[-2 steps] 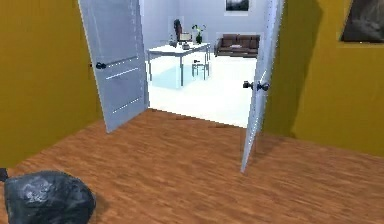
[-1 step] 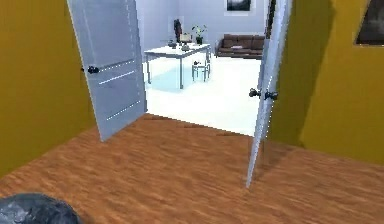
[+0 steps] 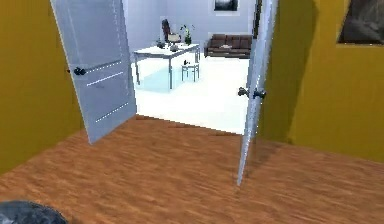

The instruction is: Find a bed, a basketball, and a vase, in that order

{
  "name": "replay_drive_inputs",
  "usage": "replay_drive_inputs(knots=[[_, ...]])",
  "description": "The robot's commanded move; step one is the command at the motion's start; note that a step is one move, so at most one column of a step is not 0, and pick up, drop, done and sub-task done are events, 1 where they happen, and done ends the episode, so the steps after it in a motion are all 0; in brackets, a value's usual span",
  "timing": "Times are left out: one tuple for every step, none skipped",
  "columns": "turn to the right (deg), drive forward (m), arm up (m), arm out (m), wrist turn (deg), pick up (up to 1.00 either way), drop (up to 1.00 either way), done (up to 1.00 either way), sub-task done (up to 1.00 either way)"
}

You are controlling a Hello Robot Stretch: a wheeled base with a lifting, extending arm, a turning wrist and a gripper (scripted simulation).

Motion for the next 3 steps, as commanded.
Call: replay_drive_inputs(knots=[[0.0, 0.9, 0.0, 0.0, 0.0, 0.0, 0.0, 0.0, 0.0], [42.0, 0.0, 0.0, 0.0, 0.0, 0.0, 0.0, 0.0, 0.0], [0.0, 0.05, 0.0, 0.0, 0.0, 0.0, 0.0, 0.0, 0.0]])
